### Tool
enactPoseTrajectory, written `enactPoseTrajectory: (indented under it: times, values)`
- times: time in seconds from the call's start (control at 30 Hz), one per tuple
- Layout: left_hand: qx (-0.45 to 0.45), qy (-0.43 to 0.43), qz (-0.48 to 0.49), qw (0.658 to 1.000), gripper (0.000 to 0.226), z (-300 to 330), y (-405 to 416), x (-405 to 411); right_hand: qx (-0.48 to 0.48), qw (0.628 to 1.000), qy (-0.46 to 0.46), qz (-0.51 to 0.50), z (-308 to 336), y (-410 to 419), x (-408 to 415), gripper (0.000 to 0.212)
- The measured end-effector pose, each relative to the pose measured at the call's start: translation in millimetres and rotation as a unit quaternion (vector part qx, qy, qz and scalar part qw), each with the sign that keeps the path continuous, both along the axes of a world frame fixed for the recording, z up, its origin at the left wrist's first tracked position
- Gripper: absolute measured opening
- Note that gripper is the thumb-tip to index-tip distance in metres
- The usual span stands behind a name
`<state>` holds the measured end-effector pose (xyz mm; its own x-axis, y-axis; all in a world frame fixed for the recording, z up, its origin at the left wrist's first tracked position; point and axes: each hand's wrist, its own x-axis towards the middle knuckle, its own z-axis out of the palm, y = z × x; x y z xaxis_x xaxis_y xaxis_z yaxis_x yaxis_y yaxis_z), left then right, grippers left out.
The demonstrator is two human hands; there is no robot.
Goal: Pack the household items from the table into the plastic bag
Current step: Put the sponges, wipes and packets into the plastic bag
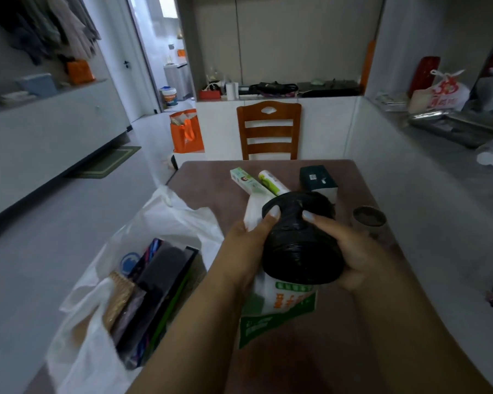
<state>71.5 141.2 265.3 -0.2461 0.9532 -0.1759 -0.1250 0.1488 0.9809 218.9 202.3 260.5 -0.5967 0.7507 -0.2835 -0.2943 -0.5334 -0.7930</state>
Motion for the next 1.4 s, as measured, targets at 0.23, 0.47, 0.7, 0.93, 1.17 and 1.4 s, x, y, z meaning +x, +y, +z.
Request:
enactPoseTrajectory:
  times: [0.23, 0.47, 0.7, 0.93, 1.17, 1.4]
  values:
    - [-0.045, 0.273, 0.036, 0.960, 0.052, 54.8, -76.8, -70.8, -0.039, 0.987, 0.135, 0.075, 32.8, -47.8, -43.1, 0.074]
    - [-0.197, 0.339, 0.061, 0.918, 0.066, 69.6, -123.7, -138.4, -0.179, 0.969, 0.041, 0.167, 14.9, -77.0, -122.5, 0.036]
    - [-0.271, 0.281, 0.027, 0.920, 0.068, 45.9, -121.2, -154.4, -0.144, 0.988, -0.053, 0.012, 7.4, -50.7, -151.7, 0.041]
    - [-0.151, -0.110, 0.149, 0.971, 0.042, 28.3, -114.6, -141.8, -0.116, 0.991, -0.067, -0.022, -0.1, -34.9, -152.4, 0.032]
    - [-0.075, -0.026, 0.254, 0.964, 0.031, 50.4, -125.1, -150.8, -0.072, 0.986, -0.082, -0.124, -11.4, -38.6, -183.3, 0.052]
    - [-0.050, -0.014, 0.299, 0.953, 0.052, 62.1, -123.4, -149.2, 0.369, 0.772, -0.505, 0.116, -31.7, -85.2, -192.5, 0.058]
